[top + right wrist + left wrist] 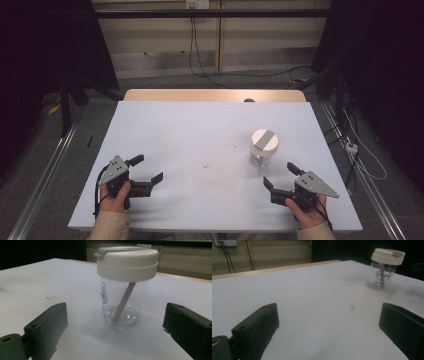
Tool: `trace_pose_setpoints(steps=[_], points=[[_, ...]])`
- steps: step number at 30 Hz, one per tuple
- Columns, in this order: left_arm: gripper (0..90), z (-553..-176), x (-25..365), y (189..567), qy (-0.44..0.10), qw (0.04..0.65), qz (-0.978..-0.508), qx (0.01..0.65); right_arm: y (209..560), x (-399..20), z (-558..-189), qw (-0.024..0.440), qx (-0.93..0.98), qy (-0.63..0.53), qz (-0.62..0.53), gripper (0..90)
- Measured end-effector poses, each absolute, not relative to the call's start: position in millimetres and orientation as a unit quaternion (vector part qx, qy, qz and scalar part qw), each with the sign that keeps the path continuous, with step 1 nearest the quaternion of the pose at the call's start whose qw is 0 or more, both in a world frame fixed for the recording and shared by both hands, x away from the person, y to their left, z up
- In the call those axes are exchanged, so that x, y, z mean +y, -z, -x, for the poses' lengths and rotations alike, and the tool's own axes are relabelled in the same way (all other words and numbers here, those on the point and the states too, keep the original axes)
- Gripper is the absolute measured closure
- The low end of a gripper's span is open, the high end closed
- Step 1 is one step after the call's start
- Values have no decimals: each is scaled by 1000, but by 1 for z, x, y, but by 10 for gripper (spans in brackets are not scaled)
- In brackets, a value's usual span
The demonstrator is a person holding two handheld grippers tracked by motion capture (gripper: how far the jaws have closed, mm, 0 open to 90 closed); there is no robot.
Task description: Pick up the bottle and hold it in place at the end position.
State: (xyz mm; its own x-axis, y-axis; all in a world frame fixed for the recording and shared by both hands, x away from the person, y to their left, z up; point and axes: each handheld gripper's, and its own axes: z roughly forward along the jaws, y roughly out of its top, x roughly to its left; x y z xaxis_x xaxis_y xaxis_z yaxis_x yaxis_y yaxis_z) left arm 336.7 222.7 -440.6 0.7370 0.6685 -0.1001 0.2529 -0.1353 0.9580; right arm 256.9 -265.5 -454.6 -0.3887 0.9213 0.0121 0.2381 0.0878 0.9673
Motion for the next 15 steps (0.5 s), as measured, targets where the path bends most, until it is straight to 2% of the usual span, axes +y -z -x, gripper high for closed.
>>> trace_pose_setpoints(steps=[15], points=[[25, -338, 219, 440, -177, 580, -734, 304, 454, -266, -264, 325, 660, -509, -447, 55]])
